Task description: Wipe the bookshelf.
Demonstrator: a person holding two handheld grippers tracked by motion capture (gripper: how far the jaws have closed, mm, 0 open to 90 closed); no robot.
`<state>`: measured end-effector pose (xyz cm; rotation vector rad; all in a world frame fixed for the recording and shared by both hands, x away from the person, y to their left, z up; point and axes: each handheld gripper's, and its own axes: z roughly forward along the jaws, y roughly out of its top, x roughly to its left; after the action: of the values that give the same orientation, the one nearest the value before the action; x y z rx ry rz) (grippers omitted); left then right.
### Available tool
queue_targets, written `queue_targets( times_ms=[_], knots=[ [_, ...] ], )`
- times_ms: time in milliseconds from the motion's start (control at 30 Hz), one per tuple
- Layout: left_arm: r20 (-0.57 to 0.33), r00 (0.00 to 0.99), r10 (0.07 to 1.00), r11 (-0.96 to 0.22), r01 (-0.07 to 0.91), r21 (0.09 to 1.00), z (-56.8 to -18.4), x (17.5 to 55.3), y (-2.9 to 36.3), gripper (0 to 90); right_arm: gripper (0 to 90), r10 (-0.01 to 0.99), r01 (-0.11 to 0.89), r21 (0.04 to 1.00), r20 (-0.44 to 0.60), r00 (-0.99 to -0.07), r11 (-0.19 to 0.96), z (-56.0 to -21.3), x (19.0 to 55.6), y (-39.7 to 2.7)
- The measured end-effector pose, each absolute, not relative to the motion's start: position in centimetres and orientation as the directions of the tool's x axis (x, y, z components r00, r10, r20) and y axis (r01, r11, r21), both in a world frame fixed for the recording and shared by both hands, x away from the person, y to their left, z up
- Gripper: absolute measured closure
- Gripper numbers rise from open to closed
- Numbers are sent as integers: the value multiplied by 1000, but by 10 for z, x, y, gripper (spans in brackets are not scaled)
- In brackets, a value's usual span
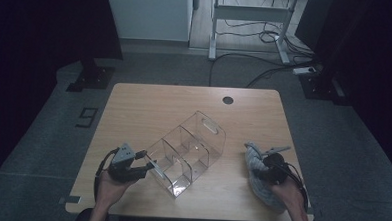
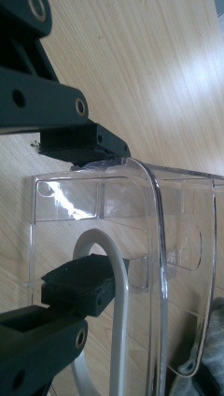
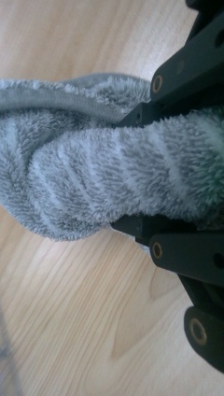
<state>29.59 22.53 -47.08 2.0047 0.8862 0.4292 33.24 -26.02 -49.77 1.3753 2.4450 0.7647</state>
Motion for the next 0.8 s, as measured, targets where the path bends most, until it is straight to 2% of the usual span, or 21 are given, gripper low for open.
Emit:
queue_targets(
  times_ms=[367, 800],
  knots=[
    [-36, 698, 715, -366, 418, 831, -471, 290, 224, 441, 601, 813, 676, 621, 106, -573, 396, -446, 334, -247],
    [-29, 721, 693, -388, 407, 827, -470, 287, 223, 440, 600, 778, 612, 658, 63, -625, 439, -394, 354, -214]
  ],
)
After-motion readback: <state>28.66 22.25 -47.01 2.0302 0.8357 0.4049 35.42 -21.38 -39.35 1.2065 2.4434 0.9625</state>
